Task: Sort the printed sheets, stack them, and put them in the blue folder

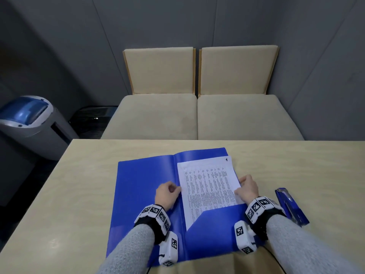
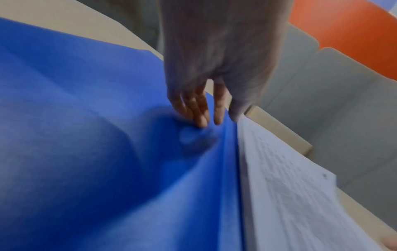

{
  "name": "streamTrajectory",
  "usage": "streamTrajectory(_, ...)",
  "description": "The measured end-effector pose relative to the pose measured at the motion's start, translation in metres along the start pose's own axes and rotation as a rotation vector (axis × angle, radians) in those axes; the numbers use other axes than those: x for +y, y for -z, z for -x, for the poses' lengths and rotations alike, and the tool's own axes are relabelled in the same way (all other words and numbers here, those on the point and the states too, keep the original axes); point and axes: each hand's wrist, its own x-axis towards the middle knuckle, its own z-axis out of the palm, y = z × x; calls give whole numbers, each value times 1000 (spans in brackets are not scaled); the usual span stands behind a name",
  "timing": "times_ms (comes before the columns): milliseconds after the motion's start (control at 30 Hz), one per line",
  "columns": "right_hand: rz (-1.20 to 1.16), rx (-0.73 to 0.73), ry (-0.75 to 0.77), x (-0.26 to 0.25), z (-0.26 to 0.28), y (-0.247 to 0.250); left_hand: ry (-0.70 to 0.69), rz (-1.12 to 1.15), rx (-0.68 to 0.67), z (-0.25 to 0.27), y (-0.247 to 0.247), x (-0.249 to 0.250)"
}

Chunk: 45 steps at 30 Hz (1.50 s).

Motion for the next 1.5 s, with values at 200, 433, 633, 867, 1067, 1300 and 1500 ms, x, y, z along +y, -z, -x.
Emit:
streamTrajectory(200, 146, -9, -54, 15, 21, 5, 527, -300, 346, 20, 56, -82)
streamTrajectory(433, 231, -47, -167, 19, 55, 3, 625, -7, 286, 38, 96, -133)
streamTrajectory(633, 30, -98, -173, 20, 54, 15, 347, -277, 25, 32, 140, -86)
streamTrajectory(867, -299, -226, -194, 20, 46, 21, -53, 12, -253, 71, 174, 57)
streamTrajectory(1067, -669, -268, -281, 8, 65, 27, -234, -48, -585, 84, 71, 88)
streamTrajectory(1300, -765, -277, -272, 11, 73, 35, -243, -745, -431, 76, -32, 14)
streamTrajectory(1500, -155, -272, 21, -5, 60, 31, -231, -857, -486, 85, -36, 14)
